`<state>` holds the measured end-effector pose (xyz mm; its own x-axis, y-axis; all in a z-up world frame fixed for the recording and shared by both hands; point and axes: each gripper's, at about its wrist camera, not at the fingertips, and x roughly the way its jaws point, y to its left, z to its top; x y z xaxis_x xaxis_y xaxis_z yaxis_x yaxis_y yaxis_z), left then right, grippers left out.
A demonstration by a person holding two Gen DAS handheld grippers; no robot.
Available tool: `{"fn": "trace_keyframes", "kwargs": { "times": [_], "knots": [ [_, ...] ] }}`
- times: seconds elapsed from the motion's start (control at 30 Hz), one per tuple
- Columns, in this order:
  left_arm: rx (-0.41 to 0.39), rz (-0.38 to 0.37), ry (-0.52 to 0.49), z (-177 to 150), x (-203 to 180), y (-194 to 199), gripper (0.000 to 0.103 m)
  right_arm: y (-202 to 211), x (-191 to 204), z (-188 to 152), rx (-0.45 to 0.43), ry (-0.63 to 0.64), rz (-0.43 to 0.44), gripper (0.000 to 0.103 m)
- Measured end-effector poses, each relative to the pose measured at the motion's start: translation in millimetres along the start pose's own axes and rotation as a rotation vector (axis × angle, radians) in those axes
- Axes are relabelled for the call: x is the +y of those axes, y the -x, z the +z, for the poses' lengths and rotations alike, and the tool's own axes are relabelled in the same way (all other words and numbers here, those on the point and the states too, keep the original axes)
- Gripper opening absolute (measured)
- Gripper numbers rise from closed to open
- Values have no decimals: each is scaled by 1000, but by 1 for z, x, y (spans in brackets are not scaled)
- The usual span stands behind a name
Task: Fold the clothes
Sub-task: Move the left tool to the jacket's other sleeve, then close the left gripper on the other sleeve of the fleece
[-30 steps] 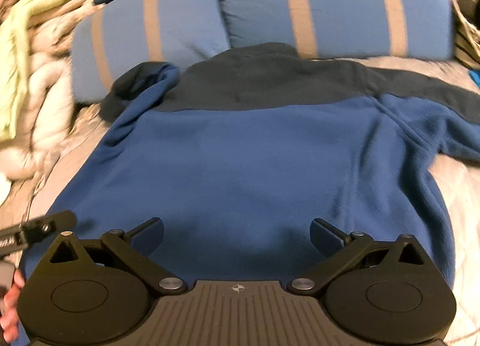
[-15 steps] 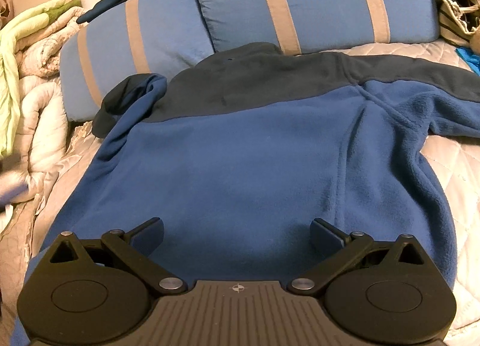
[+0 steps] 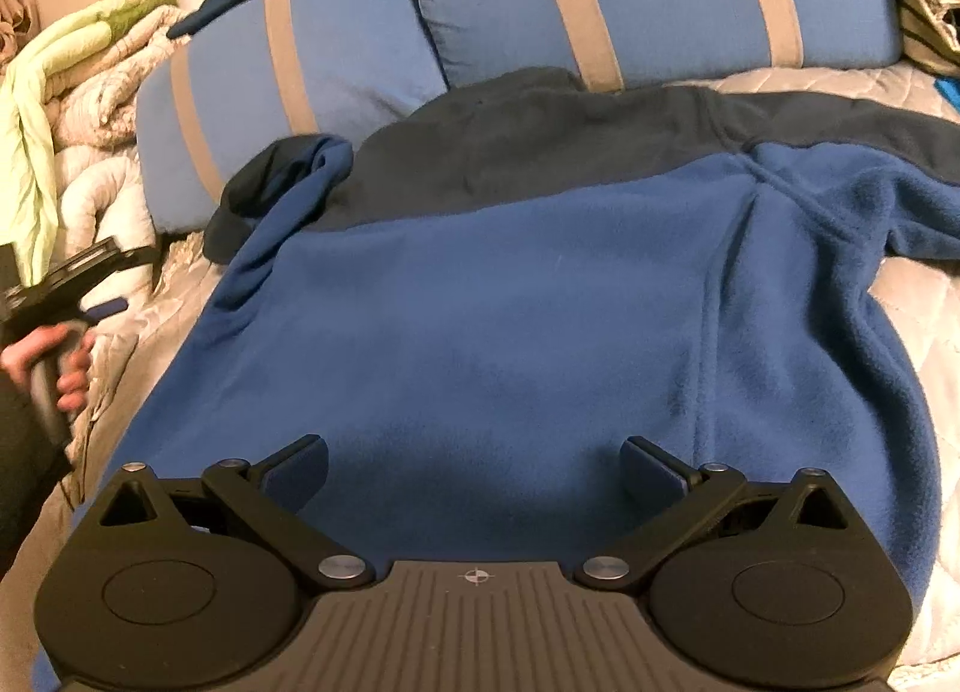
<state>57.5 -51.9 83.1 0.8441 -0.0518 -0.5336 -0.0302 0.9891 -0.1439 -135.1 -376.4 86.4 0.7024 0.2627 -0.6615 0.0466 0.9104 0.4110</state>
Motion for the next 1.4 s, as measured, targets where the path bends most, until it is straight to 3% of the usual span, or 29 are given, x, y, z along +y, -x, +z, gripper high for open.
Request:
{"fn": "trace_keyframes", "kwargs": {
  "times": [0.1, 0.3, 0.47, 0.5, 0.53, 0.63, 0.7, 1.0, 1.2, 1.4],
  "knots": [
    [11, 36, -50, 2, -1, -27, 94, -2, 2, 0, 10, 4, 6, 102],
    [-36, 148, -209, 3, -16, -71, 94, -1, -5, -1, 2, -41, 32, 102],
    [-104, 251, -486, -10, -43, -94, 90, -2, -7, -2, -8, -67, 34, 102],
    [-104, 245, -520, -11, -47, -96, 75, -2, -6, -2, -10, -67, 32, 102],
    [-92, 237, -540, -11, -48, -96, 44, -2, -6, -2, -10, -66, 31, 102],
    [-26, 224, -541, -4, -49, -89, 21, -3, -5, -1, -9, -67, 29, 102],
    [3, 210, -533, 1, -47, -76, 17, -2, -6, -1, -10, -67, 30, 102],
    [83, 152, -455, 21, -22, 14, 15, 2, -5, -1, -40, -66, 24, 102],
    [195, 81, -261, 36, 19, 82, 14, 6, -3, -2, -69, -56, 15, 102],
    [243, 19, -109, 32, 56, 145, 14, 9, -7, -2, -84, -71, 28, 102]
  ]
}}
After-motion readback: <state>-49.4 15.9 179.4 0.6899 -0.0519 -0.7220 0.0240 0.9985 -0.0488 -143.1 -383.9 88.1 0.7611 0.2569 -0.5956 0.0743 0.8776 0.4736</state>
